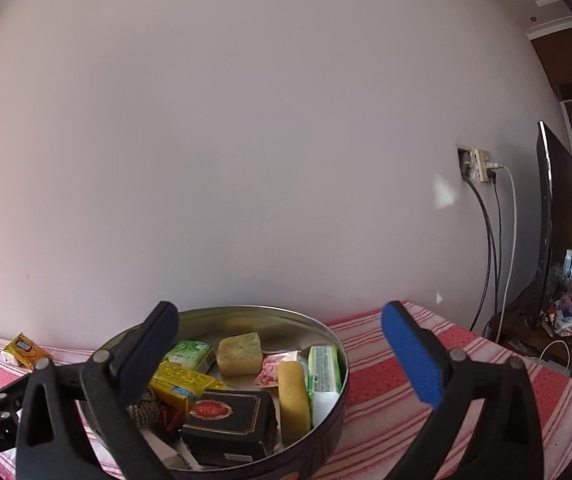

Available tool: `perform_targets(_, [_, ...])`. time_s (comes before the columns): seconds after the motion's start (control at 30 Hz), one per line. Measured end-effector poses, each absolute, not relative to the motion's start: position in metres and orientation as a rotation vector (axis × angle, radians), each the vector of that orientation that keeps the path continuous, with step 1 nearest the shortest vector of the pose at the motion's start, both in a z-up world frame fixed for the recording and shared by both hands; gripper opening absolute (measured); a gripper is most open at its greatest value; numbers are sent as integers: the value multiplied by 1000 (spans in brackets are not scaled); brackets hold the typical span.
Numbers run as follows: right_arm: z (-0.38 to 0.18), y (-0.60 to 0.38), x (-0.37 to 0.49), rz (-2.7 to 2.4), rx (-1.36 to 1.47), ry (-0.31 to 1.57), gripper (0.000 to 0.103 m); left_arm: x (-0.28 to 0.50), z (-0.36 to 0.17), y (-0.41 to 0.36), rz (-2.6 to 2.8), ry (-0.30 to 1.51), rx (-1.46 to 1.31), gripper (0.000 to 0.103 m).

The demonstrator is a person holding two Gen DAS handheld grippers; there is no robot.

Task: Organize objects
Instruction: 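Withdraw both tools from the tin toward the yellow packet and green tissues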

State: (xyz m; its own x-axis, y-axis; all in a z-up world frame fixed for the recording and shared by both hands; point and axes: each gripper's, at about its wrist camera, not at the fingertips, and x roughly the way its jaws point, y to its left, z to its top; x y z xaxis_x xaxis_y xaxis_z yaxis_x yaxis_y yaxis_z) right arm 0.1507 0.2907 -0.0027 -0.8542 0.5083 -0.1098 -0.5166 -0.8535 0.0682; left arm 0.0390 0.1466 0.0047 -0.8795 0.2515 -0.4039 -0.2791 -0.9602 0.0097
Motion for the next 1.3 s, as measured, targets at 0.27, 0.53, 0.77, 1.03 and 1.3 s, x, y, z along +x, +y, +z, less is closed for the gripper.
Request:
perform_targets(0.27, [-1,257,158,2614,-135,169,103,47,5,112,2840,164,-555,93])
perform_targets(0.53, [-6,206,137,2702,-189,194,103,40,7,78,2882,200,-526,93])
perform_targets(0.77, [-11,158,106,2795,-228,199,103,20,6,39,2915,174,-551,93])
perform_targets(1.03, [-21,115,45,2888,-378,265,103,-17,4,-28,3002,140,-602,93])
perform_targets(1.3, [-30,84,-27,2961,-538,335,102,-53,0,-88,3101,71,-650,93])
